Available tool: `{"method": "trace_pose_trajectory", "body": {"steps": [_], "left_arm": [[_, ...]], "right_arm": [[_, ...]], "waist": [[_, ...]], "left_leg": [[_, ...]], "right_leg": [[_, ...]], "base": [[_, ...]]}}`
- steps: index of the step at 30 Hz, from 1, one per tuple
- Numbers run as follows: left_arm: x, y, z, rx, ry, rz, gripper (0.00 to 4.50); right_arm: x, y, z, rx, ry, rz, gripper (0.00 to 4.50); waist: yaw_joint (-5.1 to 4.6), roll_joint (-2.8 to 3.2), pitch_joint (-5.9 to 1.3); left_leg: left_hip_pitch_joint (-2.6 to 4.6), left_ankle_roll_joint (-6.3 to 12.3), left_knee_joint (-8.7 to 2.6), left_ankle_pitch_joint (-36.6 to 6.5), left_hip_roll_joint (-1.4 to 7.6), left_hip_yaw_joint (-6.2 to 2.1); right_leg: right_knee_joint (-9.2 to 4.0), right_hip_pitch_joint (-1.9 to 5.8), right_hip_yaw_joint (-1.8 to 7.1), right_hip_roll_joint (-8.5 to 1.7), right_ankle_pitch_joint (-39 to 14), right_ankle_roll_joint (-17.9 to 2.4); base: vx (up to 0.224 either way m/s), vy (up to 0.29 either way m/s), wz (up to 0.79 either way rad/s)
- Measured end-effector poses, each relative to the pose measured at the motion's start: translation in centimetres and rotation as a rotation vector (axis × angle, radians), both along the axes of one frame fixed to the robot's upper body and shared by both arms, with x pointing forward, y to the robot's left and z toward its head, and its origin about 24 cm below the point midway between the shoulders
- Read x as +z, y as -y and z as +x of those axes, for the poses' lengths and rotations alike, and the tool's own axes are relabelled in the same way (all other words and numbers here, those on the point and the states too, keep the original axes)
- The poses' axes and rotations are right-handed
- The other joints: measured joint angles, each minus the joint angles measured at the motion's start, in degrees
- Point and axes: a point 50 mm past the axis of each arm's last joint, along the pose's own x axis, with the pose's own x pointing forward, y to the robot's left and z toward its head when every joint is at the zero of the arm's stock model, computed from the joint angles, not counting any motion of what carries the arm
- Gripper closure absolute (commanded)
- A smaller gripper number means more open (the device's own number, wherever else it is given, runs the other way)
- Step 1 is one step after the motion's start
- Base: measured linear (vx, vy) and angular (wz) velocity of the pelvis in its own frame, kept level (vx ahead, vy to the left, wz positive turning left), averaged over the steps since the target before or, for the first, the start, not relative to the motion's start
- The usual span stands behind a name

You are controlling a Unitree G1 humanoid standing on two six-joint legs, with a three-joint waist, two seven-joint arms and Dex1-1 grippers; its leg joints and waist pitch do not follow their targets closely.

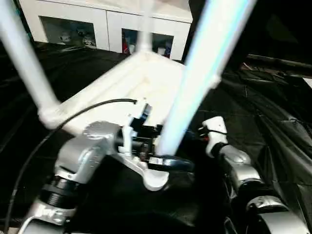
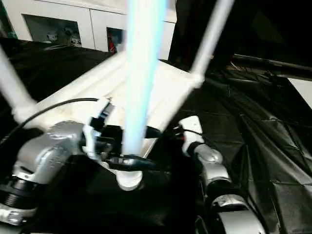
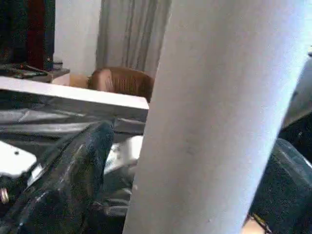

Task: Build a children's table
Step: Rotate table base

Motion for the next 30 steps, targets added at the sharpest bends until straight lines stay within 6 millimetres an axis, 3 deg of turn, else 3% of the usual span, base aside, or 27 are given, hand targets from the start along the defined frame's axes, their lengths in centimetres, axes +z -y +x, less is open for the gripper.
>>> {"method": "trace_pose_trajectory", "body": {"steps": [6, 14, 19, 25, 28, 30], "left_arm": [[-0.2, 0.7, 1.0, 0.084, 0.054, 0.022, 0.03], [-1.2, 0.8, 3.9, 0.332, 0.155, 0.144, 0.03], [-1.4, 0.4, 5.5, 0.483, 0.228, 0.200, 0.03], [-1.5, -0.4, 5.2, 0.422, 0.258, 0.221, 0.03], [-2.9, -2.4, 4.8, 0.364, 0.274, 0.336, 0.03], [-4.1, -3.8, 4.8, 0.358, 0.278, 0.432, 0.31]], "right_arm": [[0.1, -1.2, -0.1, 0.064, 0.011, 0.000, 0.78], [0.3, -0.8, -0.1, 0.079, 0.030, -0.012, 0.78], [1.3, 1.6, -0.1, 0.075, 0.082, -0.022, 0.78], [2.2, 4.6, -1.0, 0.084, 0.127, -0.031, 0.78], [2.6, 6.2, -2.1, 0.131, 0.129, -0.049, 0.78], [2.7, 7.1, -3.1, 0.178, 0.116, -0.079, 0.78]], "waist": [[0.15, 0.00, 0.00], [0.59, 0.02, 0.01], [1.52, 0.02, 0.02], [2.60, 0.03, 0.02], [2.92, 0.08, 0.01], [3.04, 0.09, 0.02]], "left_leg": [[-0.01, 0.00, 0.00, 0.00, 0.00, -0.01], [0.01, 0.00, 0.02, 0.00, 0.01, -0.07], [-0.01, 0.01, 0.05, 0.01, 0.01, -0.06], [-0.08, 0.12, 0.05, 0.07, 0.01, -0.03], [-0.08, 0.13, 0.02, 0.06, 0.01, -0.02], [-0.07, 0.13, 0.01, 0.06, 0.01, -0.03]], "right_leg": [[0.00, 0.01, -0.01, 0.00, 0.00, 0.00], [0.06, 0.03, -0.09, -0.01, 0.04, -0.06], [0.05, 0.04, -0.07, -0.02, 0.10, -0.09], [-0.06, 0.00, -0.07, -0.02, 0.05, -0.11], [-0.09, 0.00, -0.08, -0.02, 0.03, -0.10], [-0.11, 0.02, -0.09, -0.02, 0.03, -0.10]], "base": [[0.000, 0.000, 0.00], [0.000, 0.000, 0.00], [0.000, 0.000, 0.00], [0.000, 0.000, 0.00], [0.000, 0.000, 0.00], [0.000, 0.000, 0.00]]}}
